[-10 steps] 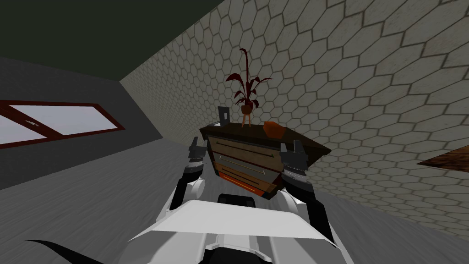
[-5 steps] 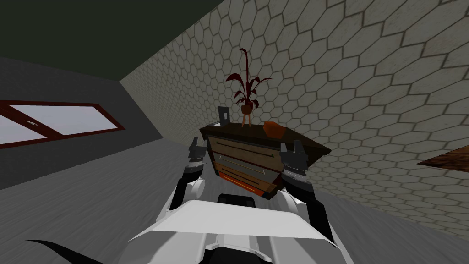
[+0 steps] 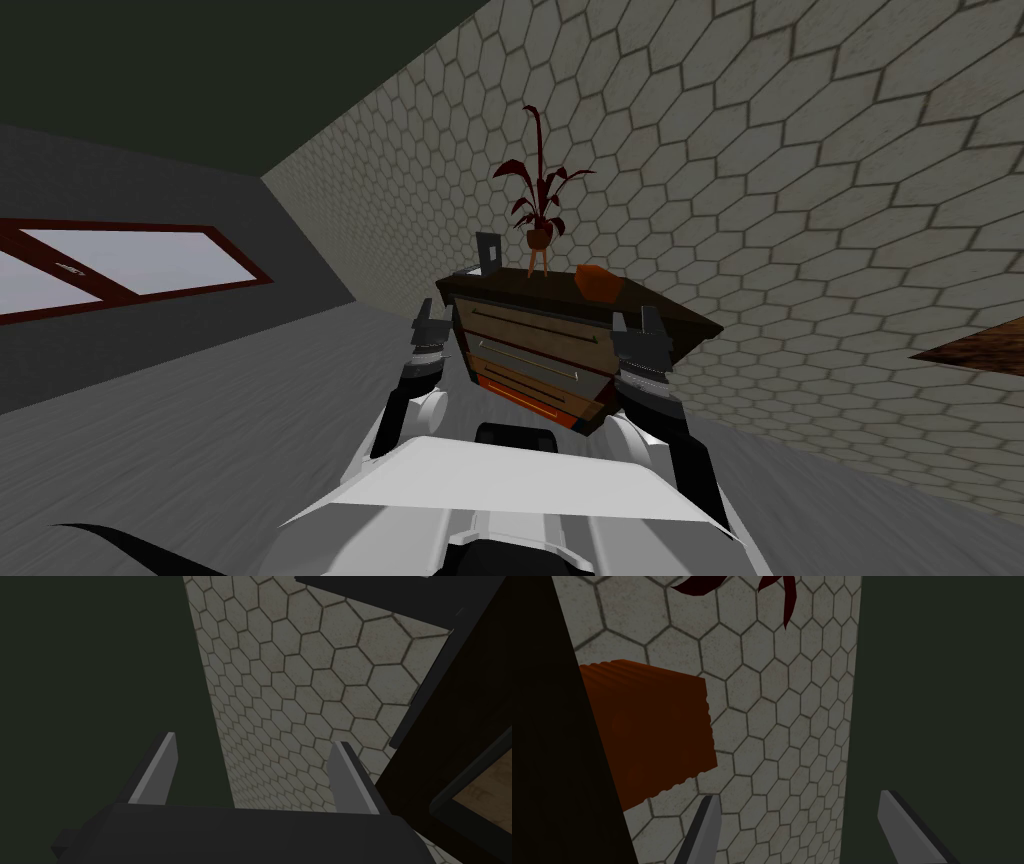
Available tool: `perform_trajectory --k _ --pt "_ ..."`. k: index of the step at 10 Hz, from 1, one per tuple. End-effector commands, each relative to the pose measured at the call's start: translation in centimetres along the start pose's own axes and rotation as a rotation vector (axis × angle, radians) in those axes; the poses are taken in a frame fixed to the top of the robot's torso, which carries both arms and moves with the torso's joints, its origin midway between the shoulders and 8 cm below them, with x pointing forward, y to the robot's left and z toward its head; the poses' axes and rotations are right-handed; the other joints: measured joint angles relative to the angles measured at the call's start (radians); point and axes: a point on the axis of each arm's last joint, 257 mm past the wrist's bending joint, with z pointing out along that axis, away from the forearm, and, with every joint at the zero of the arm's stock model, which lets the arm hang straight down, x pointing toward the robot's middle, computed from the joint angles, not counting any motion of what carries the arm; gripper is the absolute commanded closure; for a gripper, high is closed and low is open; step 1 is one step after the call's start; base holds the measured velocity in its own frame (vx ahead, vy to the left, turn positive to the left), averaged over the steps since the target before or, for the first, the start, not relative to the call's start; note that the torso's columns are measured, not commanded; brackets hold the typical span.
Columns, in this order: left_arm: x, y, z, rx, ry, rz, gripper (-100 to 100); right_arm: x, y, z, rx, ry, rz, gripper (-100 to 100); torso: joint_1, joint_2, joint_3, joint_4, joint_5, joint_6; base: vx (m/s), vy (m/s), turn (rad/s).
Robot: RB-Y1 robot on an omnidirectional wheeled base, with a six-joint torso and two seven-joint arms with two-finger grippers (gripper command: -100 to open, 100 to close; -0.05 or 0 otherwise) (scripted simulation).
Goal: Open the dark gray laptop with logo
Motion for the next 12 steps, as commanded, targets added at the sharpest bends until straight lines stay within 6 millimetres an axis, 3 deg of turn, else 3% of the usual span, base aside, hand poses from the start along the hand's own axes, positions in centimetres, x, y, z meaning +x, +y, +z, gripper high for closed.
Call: perform_trajectory --k 1,12 --pt "0.6 0.3 0.8 -0.016 0.050 0.031 -100 0.0 0.0 0.0 0.000 0.000 0.000 0 0.003 0.004 0.002 0.001 0.000 0.001 -0.163 0.121 -0.199" --pt "2.2 1.1 6.4 -0.075 0.190 0.201 -100 0.0 0.0 0.0 0.000 0.000 0.000 0 0.001 0.000 0.000 0.000 0.000 0.000 -0.118 0.094 -0.271"
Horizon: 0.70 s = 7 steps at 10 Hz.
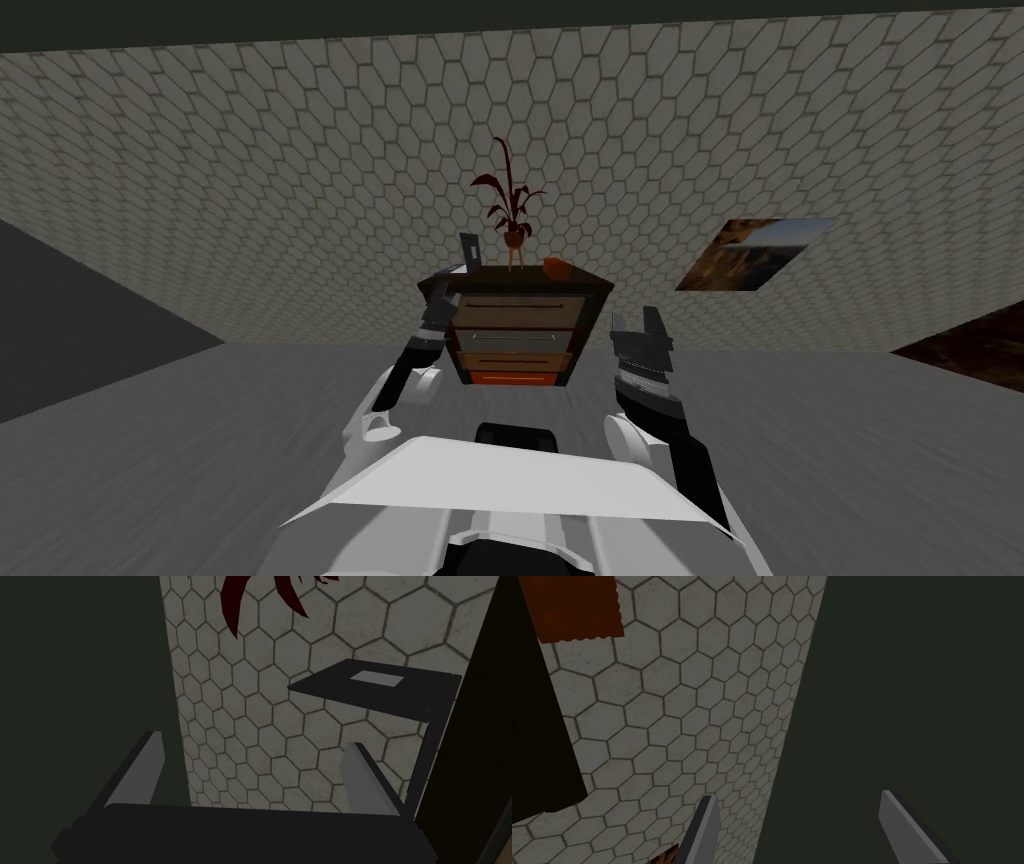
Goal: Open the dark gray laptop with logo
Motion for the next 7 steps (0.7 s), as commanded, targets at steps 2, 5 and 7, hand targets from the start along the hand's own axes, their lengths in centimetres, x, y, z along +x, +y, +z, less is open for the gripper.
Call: perform_trajectory --k 2,5,7 --pt "-0.3 0.0 2.0 -0.026 0.027 0.066 -100 0.0 0.0 0.0 0.000 0.000 0.000 0 -0.002 -0.001 -0.001 0.000 0.000 0.000 -0.112 0.081 -0.266" --pt "-1.1 0.1 3.4 -0.055 0.040 0.127 -100 0.0 0.0 0.0 0.000 0.000 0.000 0 -0.001 -0.001 -0.001 0.000 0.000 0.000 -0.084 0.070 -0.244" --pt "-1.9 0.1 4.2 -0.074 0.044 0.171 -100 0.0 0.0 0.0 0.000 0.000 0.000 0 -0.001 -0.002 -0.001 -0.001 0.000 0.000 -0.035 0.053 -0.195"
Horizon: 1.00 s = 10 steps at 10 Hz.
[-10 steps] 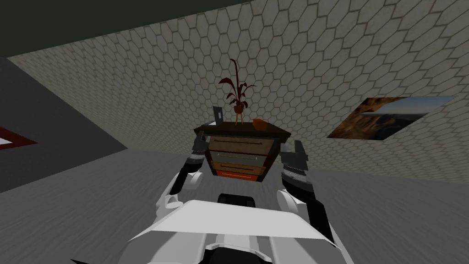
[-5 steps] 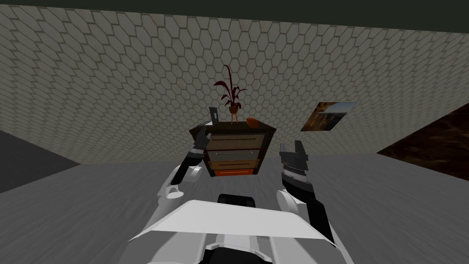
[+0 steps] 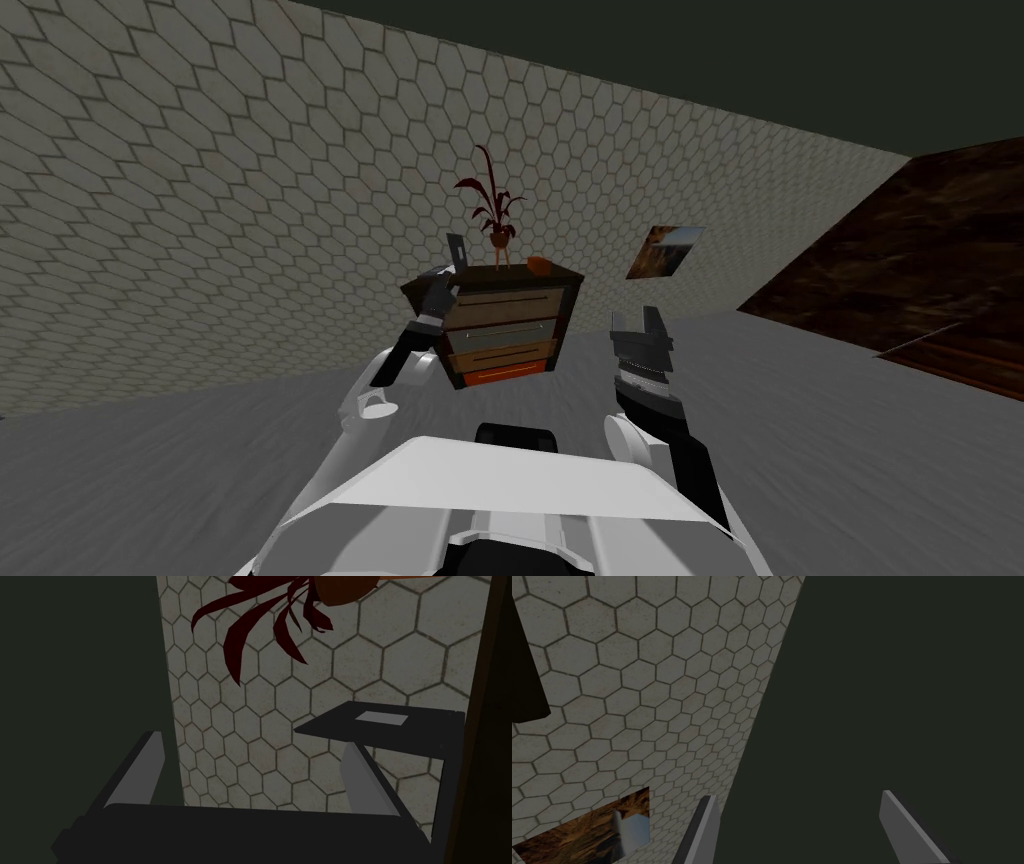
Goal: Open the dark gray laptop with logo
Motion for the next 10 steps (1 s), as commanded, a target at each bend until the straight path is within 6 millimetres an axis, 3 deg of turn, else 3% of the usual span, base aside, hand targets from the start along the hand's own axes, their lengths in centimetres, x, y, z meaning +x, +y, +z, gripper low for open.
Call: perform_trajectory --k 1,6,10 --pt "-0.7 0.2 0.7 -0.024 0.002 0.035 -100 0.0 0.0 0.0 0.000 0.000 0.000 0 0.000 0.000 0.000 0.000 0.000 0.000 -0.011 0.037 -0.057" --pt "-3.9 1.0 2.0 -0.103 -0.015 0.153 -100 0.0 0.0 0.0 0.000 0.000 0.000 0 0.001 0.001 0.001 0.000 0.000 0.000 0.030 0.042 -0.116" --pt "-7.5 1.7 2.4 -0.175 -0.056 0.246 -100 0.0 0.0 0.0 0.000 0.000 0.000 0 -0.001 0.001 0.000 0.000 0.000 0.000 0.097 0.042 -0.047"
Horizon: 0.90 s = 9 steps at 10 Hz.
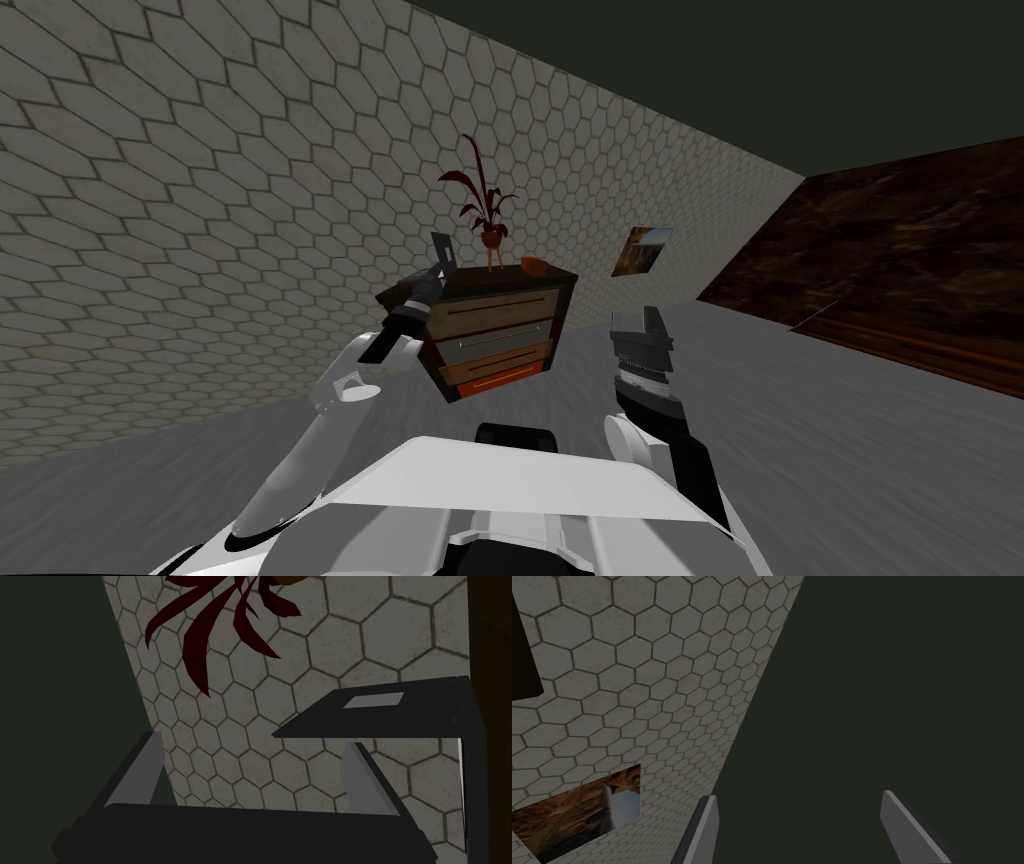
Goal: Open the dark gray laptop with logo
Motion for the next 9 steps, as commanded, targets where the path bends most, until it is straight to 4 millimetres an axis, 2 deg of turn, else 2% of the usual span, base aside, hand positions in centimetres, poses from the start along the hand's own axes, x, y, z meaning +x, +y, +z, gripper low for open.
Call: perform_trajectory --k 1,9 --pt "-2.4 1.0 0.2 -0.054 -0.033 0.057 -100 0.0 0.0 0.0 0.000 0.000 0.000 0 0.000 0.000 0.000 0.000 0.000 0.000 0.141 0.053 -0.023" --pt "-9.6 2.7 0.2 -0.184 -0.158 0.193 -100 0.0 0.0 0.0 0.000 0.000 0.000 0 0.001 0.002 0.001 0.000 0.000 0.000 0.152 0.056 -0.023"
